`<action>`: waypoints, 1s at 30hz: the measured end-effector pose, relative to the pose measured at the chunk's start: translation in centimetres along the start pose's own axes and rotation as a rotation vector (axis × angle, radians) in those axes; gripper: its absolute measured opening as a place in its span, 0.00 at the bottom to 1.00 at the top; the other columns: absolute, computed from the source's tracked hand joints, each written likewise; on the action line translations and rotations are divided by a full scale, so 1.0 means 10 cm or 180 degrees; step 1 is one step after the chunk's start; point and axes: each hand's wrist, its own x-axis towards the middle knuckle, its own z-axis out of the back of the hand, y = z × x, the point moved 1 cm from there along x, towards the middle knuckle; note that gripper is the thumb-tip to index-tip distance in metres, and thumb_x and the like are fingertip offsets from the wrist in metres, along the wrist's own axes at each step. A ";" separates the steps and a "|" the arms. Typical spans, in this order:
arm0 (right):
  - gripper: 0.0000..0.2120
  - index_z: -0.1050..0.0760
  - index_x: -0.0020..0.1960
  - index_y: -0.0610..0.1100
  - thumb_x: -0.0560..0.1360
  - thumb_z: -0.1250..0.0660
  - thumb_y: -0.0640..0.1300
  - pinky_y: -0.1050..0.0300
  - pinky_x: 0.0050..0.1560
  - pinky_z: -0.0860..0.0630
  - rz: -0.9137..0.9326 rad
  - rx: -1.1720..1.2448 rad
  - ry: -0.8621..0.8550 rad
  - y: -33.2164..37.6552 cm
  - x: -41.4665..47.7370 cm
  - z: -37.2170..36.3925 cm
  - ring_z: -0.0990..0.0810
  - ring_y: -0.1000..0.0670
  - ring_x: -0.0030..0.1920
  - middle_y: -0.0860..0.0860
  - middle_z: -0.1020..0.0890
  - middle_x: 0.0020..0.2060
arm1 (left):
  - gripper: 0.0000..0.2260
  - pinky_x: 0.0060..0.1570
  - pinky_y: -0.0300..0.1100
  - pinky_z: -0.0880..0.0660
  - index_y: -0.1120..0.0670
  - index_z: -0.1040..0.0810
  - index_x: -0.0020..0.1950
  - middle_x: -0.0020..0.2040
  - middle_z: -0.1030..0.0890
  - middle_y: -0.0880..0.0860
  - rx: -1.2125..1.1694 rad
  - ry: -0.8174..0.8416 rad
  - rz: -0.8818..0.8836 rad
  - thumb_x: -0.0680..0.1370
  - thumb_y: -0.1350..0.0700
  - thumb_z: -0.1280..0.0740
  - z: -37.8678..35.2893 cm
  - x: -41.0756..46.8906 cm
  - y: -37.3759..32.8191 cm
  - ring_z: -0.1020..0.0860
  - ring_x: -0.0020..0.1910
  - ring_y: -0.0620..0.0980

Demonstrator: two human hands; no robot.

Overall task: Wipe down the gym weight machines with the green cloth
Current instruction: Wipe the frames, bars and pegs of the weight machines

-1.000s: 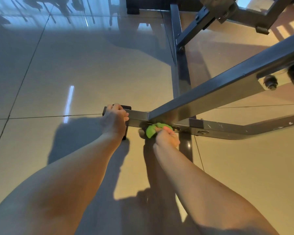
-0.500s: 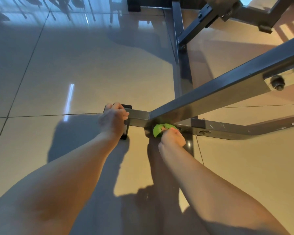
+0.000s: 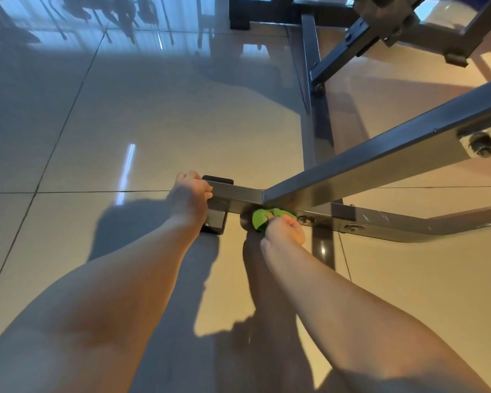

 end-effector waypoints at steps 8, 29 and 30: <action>0.04 0.22 0.43 0.43 0.75 0.32 0.37 0.56 0.44 0.20 -0.0417 -0.1025 0.0943 -0.85 -0.34 -0.68 0.20 0.45 0.41 0.44 0.18 0.43 | 0.05 0.43 0.42 0.36 0.51 0.18 0.45 0.49 0.27 0.49 0.0046 0.0067 0.0041 0.79 0.58 0.33 -0.03 0.14 0.10 0.29 0.43 0.48; 0.13 0.25 0.51 0.44 0.75 0.31 0.28 0.50 0.48 0.16 -0.0080 -0.0642 0.1092 0.24 -0.04 0.28 0.19 0.46 0.44 0.42 0.20 0.49 | 0.10 0.55 0.49 0.28 0.53 0.18 0.60 0.58 0.26 0.53 0.0866 0.0385 -0.0241 0.82 0.53 0.35 -0.06 0.04 -0.07 0.28 0.58 0.54; 0.12 0.25 0.52 0.45 0.75 0.31 0.29 0.57 0.44 0.17 0.0156 -0.0770 0.1030 0.35 0.00 0.42 0.20 0.49 0.43 0.45 0.20 0.47 | 0.11 0.57 0.50 0.27 0.53 0.19 0.62 0.59 0.27 0.53 0.0958 0.0364 -0.0279 0.82 0.52 0.34 -0.07 -0.02 -0.14 0.28 0.60 0.54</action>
